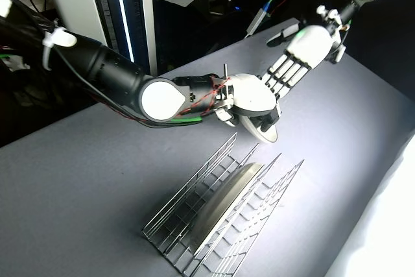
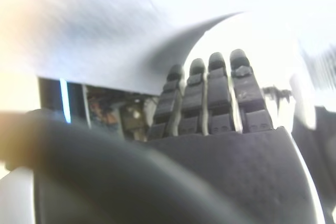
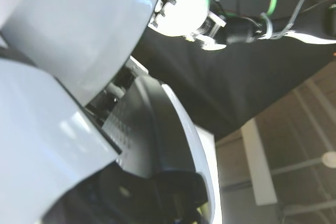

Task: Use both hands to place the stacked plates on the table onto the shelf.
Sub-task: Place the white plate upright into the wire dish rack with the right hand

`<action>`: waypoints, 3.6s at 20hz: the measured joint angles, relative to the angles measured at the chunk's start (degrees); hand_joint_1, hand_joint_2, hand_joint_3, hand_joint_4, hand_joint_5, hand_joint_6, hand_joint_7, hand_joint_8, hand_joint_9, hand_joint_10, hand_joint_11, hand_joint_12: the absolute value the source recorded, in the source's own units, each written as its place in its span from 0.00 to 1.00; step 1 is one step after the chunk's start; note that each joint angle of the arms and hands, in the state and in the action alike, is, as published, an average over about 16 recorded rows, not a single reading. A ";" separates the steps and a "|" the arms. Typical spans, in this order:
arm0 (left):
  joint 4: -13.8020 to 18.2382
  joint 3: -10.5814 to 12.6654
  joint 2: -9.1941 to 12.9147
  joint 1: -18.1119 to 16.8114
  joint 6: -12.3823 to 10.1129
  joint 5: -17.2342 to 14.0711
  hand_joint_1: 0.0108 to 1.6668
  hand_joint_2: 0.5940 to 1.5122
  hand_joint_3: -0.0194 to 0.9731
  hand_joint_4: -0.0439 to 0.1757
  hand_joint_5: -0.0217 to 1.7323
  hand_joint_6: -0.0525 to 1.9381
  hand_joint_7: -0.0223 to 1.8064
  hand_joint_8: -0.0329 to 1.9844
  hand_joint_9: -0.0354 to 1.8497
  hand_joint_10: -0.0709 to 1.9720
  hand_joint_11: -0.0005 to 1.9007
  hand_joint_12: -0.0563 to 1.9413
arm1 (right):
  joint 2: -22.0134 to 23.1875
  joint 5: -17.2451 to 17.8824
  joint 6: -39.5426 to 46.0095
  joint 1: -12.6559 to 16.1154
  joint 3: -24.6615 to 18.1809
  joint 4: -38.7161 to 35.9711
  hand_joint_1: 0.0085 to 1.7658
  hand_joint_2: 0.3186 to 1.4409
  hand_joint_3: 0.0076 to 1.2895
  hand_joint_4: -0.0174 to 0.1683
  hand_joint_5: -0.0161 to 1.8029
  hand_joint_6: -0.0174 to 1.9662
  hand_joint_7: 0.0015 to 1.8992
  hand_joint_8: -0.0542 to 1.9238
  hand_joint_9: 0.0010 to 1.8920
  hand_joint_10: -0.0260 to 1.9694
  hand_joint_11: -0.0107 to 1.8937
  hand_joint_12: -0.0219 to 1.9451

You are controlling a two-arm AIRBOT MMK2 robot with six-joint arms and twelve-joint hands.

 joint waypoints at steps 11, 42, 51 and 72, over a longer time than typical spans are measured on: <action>1.32 -5.89 10.55 -4.57 2.28 6.25 0.00 0.45 0.03 0.22 0.02 0.03 0.02 0.02 0.03 0.04 0.01 0.03 | 5.17 0.50 0.16 4.22 -7.92 15.08 0.76 0.59 0.00 0.09 0.53 0.50 0.56 0.43 0.50 0.53 0.37 0.57; -3.20 -7.44 15.79 -4.04 3.93 8.60 0.00 0.45 0.03 0.22 0.02 0.03 0.02 0.02 0.03 0.04 0.01 0.03 | 17.32 -30.74 5.20 23.40 -16.36 57.40 0.77 0.59 0.00 0.08 0.54 0.49 0.57 0.42 0.49 0.54 0.36 0.58; -3.83 -8.91 15.98 -4.53 3.52 8.36 0.00 0.45 0.03 0.22 0.02 0.03 0.02 0.02 0.03 0.04 0.01 0.03 | 19.41 -32.21 5.19 22.63 -16.31 56.20 0.77 0.59 0.00 0.08 0.54 0.48 0.57 0.42 0.49 0.55 0.35 0.59; -3.24 -12.25 11.75 -7.82 2.37 14.83 0.00 0.45 0.03 0.22 0.02 0.03 0.02 0.02 0.03 0.04 0.01 0.03 | 27.13 -33.08 5.70 21.07 -17.52 56.47 0.77 0.59 0.00 0.08 0.54 0.47 0.56 0.43 0.48 0.56 0.35 0.59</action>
